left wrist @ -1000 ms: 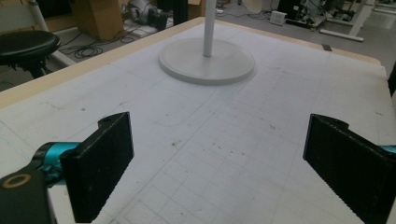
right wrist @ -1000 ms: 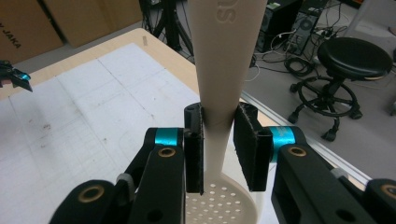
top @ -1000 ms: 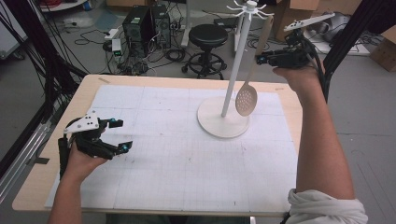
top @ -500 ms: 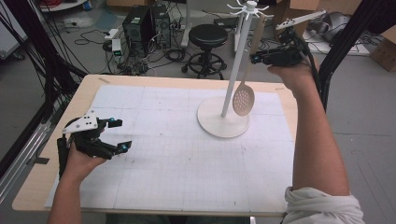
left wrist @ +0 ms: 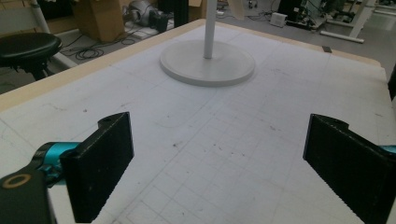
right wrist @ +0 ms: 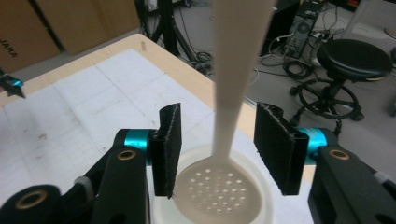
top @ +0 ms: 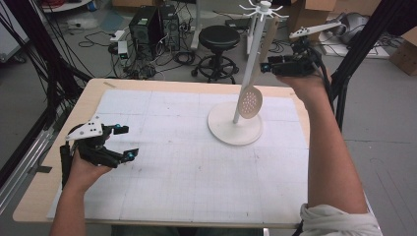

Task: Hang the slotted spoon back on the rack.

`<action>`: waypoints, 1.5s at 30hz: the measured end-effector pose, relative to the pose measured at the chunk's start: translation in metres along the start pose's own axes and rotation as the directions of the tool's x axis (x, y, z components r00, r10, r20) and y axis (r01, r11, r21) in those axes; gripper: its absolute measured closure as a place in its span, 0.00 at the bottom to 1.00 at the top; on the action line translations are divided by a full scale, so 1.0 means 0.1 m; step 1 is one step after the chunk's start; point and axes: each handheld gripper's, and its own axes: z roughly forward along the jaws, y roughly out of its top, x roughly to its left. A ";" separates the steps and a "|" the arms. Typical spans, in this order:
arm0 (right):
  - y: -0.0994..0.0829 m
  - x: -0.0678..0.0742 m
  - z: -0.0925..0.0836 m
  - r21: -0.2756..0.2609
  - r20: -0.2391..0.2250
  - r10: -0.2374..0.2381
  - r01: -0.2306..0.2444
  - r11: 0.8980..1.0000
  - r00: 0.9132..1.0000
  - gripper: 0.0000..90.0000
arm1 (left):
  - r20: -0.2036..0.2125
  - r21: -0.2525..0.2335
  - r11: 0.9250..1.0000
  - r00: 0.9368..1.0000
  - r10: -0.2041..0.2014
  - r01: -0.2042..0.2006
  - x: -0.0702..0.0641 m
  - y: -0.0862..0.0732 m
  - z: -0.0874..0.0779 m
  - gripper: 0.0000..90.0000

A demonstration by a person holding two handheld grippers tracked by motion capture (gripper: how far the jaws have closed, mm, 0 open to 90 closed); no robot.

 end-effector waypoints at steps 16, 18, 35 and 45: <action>-0.46 0.37 -0.15 -0.119 -0.046 -0.088 0.082 0.990 0.995 0.45 | 0.002 0.000 1.000 1.000 -0.003 0.003 -0.01 0.00 0.01 0.10; -0.49 0.42 -0.16 -0.137 -0.050 -0.093 0.085 0.987 0.994 0.44 | 0.002 0.000 1.000 1.000 -0.003 0.003 -0.01 0.00 0.00 0.10; -1.01 0.79 0.15 -0.154 -0.142 -0.084 0.061 0.986 0.986 0.32 | 0.016 -0.001 1.000 1.000 -0.006 0.006 0.00 -0.01 0.00 0.10; -1.22 0.91 0.21 -0.185 -0.145 -0.090 0.063 0.981 0.985 0.27 | 0.028 0.002 1.000 1.000 -0.010 0.010 0.00 -0.03 0.02 0.10</action>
